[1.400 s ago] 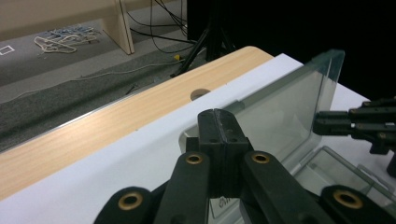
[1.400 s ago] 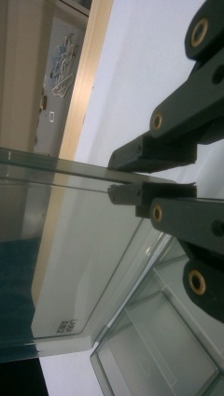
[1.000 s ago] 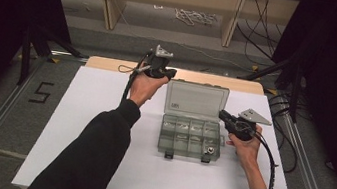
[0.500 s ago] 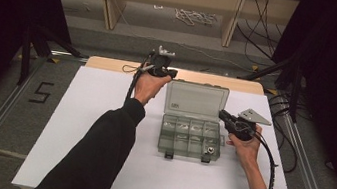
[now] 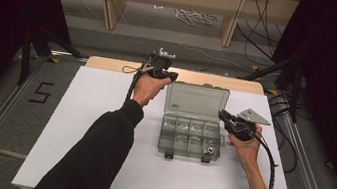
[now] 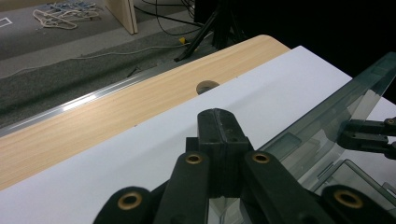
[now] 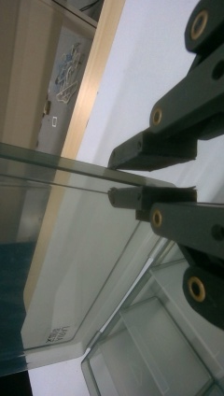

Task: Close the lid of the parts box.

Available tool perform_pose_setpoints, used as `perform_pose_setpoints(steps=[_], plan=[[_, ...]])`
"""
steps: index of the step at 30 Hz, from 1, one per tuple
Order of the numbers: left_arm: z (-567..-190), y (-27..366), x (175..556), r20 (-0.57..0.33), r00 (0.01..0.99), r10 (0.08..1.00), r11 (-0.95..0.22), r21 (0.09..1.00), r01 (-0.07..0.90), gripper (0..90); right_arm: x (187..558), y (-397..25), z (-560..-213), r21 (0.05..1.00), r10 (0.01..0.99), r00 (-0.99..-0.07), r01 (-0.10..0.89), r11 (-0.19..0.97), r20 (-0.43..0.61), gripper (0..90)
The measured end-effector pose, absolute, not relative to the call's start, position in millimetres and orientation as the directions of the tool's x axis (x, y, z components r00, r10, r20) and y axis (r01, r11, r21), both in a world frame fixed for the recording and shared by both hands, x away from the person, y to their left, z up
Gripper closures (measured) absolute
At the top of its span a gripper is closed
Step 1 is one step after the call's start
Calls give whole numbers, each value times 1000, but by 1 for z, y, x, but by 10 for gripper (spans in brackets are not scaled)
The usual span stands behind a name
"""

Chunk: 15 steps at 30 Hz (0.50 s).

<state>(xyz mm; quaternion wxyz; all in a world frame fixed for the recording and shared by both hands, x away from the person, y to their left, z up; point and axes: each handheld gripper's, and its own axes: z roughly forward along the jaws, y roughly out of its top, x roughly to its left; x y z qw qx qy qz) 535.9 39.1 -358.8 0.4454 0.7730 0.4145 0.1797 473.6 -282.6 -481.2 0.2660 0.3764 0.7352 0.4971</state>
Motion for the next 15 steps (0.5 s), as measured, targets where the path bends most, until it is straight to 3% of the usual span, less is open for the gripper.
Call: perform_pose_setpoints(steps=[3, 4, 7, 8, 12, 15], plan=[[-358, 40, 532, -89, 605, 792, -271, 835, 478, 897, 473, -282, -479, 941, 829, -559, 281, 186, 3, 653], [-358, 39, 530, -87, 611, 787, -277, 835, 476, 897, 472, -283, -477, 933, 830, -557, 316, 172, 35, 627], [-359, 36, 523, -72, 622, 779, -293, 836, 464, 897, 471, -280, -474, 943, 834, -551, 292, 160, 29, 551], [-359, 36, 521, -65, 630, 774, -302, 837, 457, 896, 466, -281, -469, 924, 841, -540, 340, 173, 41, 509], [-358, 36, 513, -65, 646, 761, -309, 838, 449, 896, 461, -276, -464, 921, 847, -525, 363, 138, 80, 343], [-359, 37, 509, -68, 653, 754, -306, 843, 441, 896, 452, -277, -457, 915, 855, -506, 388, 110, 112, 286]])
